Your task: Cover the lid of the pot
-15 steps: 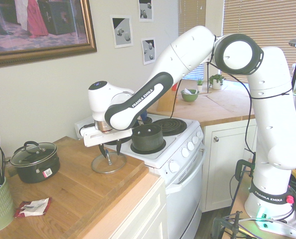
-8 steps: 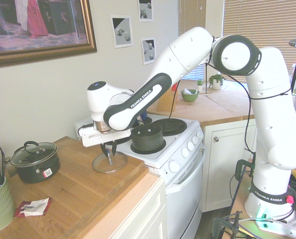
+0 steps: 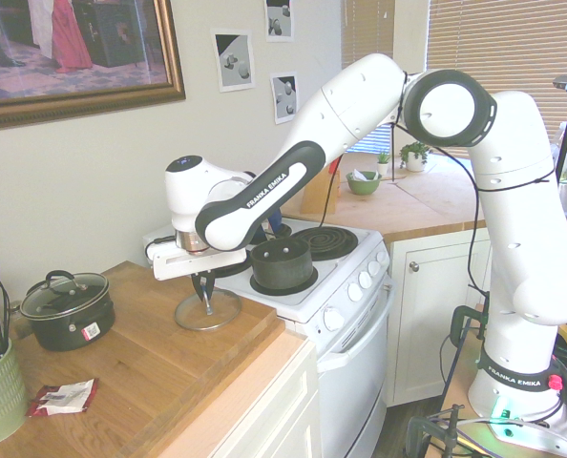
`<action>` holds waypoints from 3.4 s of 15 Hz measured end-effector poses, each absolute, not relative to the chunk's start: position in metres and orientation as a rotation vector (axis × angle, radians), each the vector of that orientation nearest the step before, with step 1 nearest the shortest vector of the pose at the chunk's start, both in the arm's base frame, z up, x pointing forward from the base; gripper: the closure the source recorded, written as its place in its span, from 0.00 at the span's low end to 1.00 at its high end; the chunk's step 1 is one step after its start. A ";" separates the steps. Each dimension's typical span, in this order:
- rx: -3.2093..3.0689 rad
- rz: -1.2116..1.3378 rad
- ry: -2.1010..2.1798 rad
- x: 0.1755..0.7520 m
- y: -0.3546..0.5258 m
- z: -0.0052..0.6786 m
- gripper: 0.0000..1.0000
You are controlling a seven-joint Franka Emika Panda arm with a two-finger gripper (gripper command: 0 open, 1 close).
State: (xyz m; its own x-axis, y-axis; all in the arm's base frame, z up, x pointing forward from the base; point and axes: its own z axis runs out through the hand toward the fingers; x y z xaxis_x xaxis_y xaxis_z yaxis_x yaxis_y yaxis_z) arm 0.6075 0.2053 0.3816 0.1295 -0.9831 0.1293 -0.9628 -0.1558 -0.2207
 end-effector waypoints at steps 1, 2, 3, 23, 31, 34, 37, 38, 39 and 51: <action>-2.301 -0.375 1.953 0.608 0.204 0.392 1.00; -2.308 -0.383 1.916 0.606 0.203 0.408 1.00; -2.316 -0.396 1.878 0.603 0.201 0.428 1.00; -2.373 -0.338 2.020 0.526 -0.010 0.465 1.00; -2.350 -0.375 1.984 0.531 -0.011 0.455 1.00; -2.363 -0.375 1.971 0.531 -0.005 0.453 1.00; -2.382 -0.372 1.959 0.529 0.000 0.450 1.00; -2.388 -0.374 1.957 0.528 0.002 0.449 1.00; -2.393 -0.377 1.956 0.527 0.004 0.448 1.00; -2.374 -0.357 2.000 0.531 0.004 0.450 1.00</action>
State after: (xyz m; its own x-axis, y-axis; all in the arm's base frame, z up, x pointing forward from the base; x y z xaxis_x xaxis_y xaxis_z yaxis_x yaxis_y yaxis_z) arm 0.5311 0.0043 0.4501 0.1548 -0.9744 0.1630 -0.9706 -0.1808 -0.1591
